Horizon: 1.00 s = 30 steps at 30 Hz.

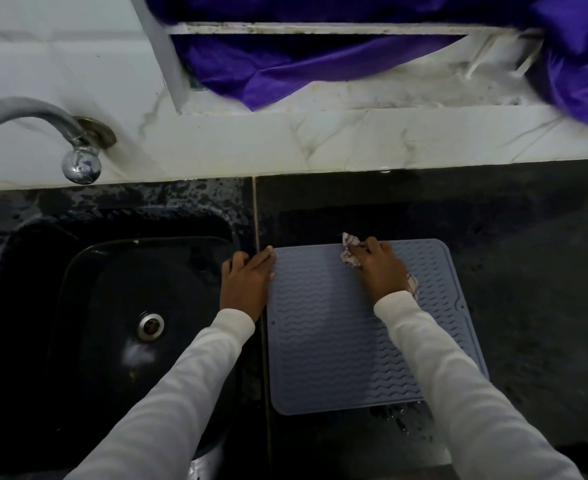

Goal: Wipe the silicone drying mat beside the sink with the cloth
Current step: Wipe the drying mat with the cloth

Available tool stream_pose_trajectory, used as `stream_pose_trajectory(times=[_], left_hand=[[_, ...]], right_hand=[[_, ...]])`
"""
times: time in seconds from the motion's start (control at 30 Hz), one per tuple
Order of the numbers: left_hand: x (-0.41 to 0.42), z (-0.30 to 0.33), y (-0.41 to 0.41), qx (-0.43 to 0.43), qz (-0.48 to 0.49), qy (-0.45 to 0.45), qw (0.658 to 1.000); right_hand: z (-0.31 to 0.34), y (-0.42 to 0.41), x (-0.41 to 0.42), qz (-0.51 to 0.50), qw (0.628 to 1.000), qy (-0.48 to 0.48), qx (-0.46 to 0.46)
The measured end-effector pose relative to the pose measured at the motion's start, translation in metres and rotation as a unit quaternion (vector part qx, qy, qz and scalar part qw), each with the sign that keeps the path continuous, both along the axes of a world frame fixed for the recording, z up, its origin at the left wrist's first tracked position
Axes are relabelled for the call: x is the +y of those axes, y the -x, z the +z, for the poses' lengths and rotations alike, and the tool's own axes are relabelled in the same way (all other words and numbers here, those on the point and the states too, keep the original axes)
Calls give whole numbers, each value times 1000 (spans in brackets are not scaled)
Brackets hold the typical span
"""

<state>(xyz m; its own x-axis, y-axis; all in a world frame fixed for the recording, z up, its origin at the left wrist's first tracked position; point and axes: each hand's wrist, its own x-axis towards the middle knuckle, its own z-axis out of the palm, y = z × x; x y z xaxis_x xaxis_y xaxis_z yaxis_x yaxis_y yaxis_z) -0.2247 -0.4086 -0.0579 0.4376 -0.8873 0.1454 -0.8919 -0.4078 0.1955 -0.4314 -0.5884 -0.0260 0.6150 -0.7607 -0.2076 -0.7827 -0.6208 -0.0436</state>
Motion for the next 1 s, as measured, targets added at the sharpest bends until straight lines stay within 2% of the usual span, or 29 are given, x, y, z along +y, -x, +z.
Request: stream_pose_trajectory(times=[0.23,0.4,0.53,0.63,0.77,0.87,1.0], left_hand=[[-2,1,2,-8,12,-6,1000],[-2,1,5,0,12,-14,1000],[-4,0,12,46,20,-22,999],[-7,0,21,71,7,-27,997],[-12,-7,31,99,-4,-74,992],[-14,-12,31,72,-24,-98,992],[-5,-16,25,29,-39,-110,993]], right_hand=[[5,53,-39,-46,999,15,0],[8,95,-69,-119,992,25,-19],[7,110,-79,-155,987,24,-29],[11,102,-74,-172,982,13,-74],[15,60,-33,-110,974,-12,-197],[10,5,19,-59,959,-67,-268],[-11,-63,71,27,973,-53,-225]])
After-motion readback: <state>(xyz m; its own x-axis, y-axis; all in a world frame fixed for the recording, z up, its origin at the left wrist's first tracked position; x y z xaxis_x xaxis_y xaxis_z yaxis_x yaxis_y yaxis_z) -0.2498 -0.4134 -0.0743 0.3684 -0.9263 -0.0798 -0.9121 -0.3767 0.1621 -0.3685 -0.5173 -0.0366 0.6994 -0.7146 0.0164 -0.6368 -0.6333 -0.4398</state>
